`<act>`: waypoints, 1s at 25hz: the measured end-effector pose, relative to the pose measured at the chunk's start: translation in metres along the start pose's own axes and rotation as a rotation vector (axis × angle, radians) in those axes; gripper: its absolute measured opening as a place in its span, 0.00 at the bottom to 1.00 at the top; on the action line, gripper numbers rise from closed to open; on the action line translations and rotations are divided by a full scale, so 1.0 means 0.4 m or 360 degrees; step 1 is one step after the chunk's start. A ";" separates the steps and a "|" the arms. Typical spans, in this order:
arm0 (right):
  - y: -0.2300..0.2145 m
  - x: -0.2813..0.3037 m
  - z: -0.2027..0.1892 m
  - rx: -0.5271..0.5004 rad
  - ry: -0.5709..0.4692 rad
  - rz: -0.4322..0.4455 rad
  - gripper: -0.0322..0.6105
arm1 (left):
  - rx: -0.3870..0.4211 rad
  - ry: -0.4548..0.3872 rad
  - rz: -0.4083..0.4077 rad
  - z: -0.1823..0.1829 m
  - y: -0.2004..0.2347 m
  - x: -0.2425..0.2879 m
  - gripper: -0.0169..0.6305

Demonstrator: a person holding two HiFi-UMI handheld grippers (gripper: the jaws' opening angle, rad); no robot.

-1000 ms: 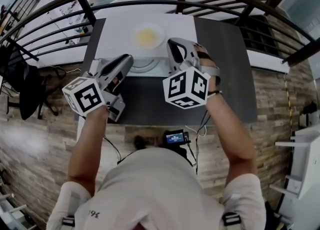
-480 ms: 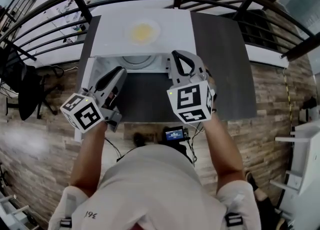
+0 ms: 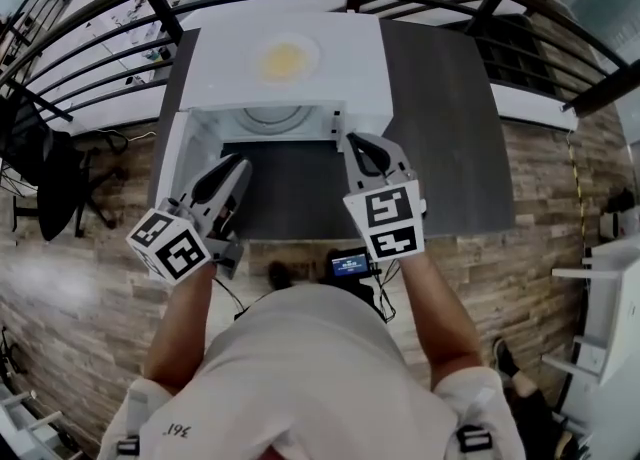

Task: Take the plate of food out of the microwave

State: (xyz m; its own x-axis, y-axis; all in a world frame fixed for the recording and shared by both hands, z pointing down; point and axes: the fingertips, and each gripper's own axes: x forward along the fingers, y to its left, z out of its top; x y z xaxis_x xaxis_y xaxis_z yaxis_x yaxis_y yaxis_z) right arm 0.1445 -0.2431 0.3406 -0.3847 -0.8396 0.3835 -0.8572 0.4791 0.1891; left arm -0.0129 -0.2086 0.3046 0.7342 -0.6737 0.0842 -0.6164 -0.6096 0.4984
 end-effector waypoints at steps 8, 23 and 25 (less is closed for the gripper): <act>0.021 -0.043 -0.124 0.0312 0.0056 0.0034 0.05 | -0.0022 0.0064 0.0040 -0.093 -0.007 -0.025 0.13; 0.051 -0.068 -0.258 0.0716 0.0134 0.0110 0.05 | -0.0120 0.0132 0.0044 -0.182 0.018 -0.034 0.13; 0.039 -0.079 -0.273 0.0740 0.0142 0.0092 0.05 | -0.0135 0.0140 0.0036 -0.195 0.018 -0.039 0.13</act>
State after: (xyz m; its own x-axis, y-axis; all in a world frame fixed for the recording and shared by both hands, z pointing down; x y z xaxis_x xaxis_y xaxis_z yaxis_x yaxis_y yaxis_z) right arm 0.1805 -0.1811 0.4301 -0.4228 -0.7800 0.4613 -0.9054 0.3421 -0.2514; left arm -0.0065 -0.1701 0.3742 0.7448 -0.6453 0.1699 -0.6098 -0.5546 0.5662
